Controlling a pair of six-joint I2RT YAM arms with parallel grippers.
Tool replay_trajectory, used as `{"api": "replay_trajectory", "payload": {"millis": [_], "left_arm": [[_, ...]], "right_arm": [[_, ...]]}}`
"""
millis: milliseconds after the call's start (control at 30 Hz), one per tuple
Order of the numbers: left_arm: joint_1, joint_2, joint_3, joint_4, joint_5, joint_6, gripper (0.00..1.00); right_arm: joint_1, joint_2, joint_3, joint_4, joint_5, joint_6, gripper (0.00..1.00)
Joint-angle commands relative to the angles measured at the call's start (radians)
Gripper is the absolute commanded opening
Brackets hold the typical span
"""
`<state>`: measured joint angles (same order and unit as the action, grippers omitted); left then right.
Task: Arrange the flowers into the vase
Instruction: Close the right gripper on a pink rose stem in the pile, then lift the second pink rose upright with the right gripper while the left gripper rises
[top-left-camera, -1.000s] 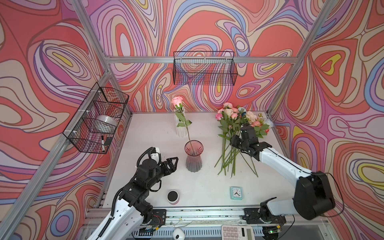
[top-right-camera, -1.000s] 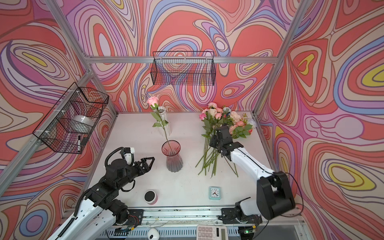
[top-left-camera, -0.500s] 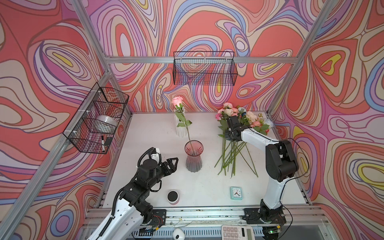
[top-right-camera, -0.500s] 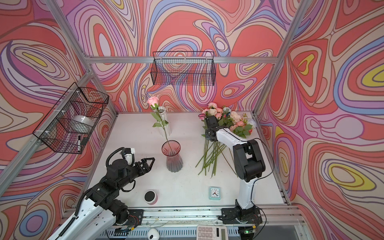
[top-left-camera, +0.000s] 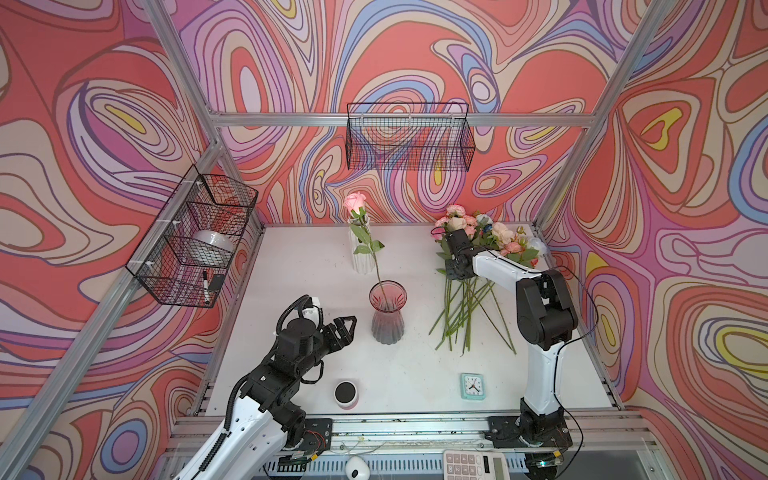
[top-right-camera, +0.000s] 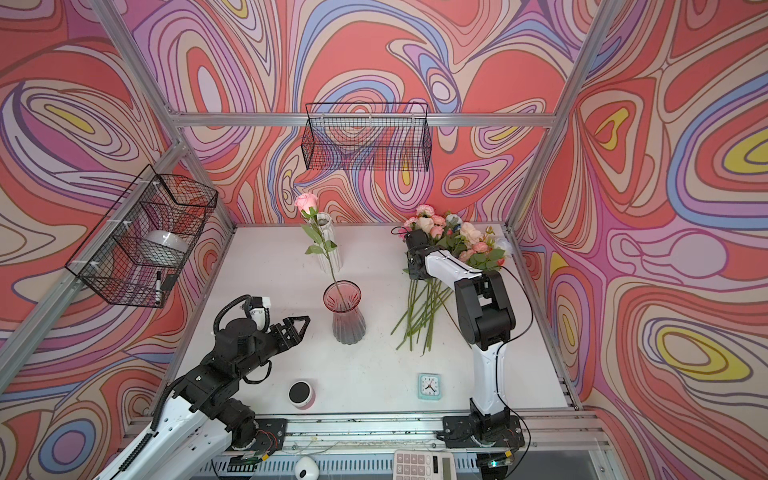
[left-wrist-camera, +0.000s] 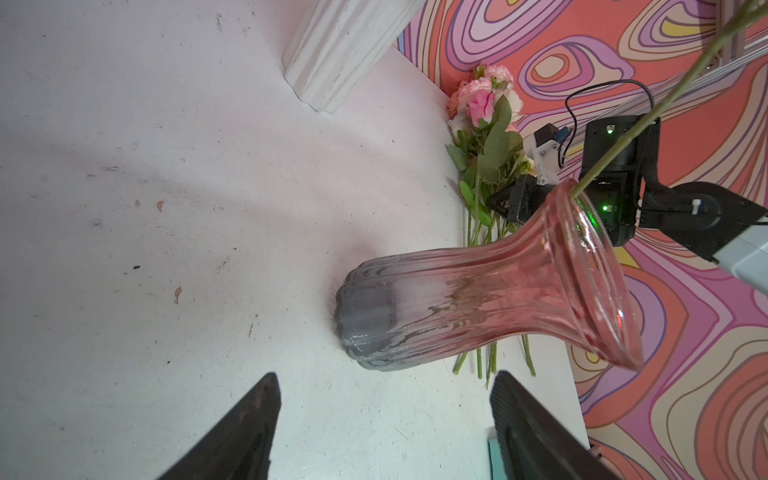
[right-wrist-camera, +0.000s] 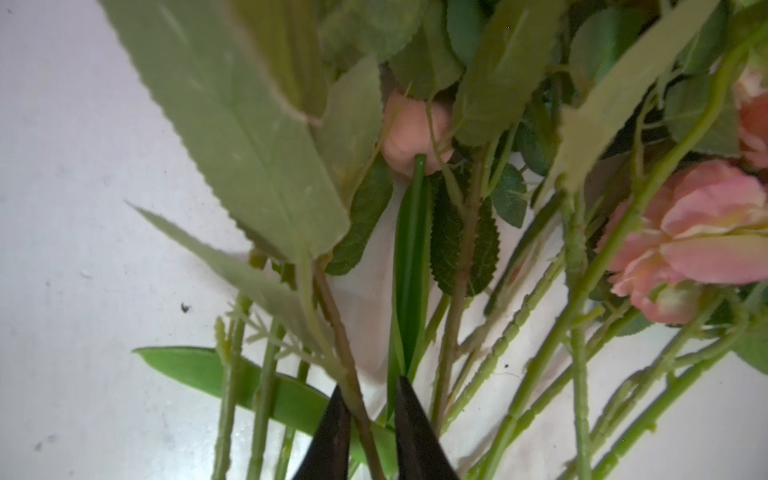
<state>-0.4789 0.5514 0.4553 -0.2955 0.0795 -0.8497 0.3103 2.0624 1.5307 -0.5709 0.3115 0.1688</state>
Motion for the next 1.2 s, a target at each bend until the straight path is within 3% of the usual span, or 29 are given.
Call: {"api": "replay_trajectory", "payload": {"millis": [0, 267, 733, 1000, 1167], "left_arm": [[-0.003, -0.002, -0.012, 0.007, -0.007, -0.014, 0.82], [-0.003, -0.008, -0.007, 0.006, 0.006, -0.018, 0.82], [-0.002, -0.028, 0.027, -0.003, 0.022, -0.005, 0.82], [-0.003, -0.053, 0.051, 0.024, 0.039, 0.022, 0.82], [-0.002, -0.085, 0.044, 0.129, 0.061, 0.011, 0.83]], "right_arm": [[0.001, 0.010, -0.001, 0.003, 0.032, -0.011, 0.13], [0.001, -0.021, -0.024, 0.022, 0.020, -0.014, 0.00], [0.000, -0.284, -0.155, 0.057, 0.045, 0.039, 0.00], [0.001, -0.602, -0.257, 0.137, 0.061, 0.081, 0.00], [0.002, -0.786, -0.273, 0.167, -0.036, 0.103, 0.00]]}}
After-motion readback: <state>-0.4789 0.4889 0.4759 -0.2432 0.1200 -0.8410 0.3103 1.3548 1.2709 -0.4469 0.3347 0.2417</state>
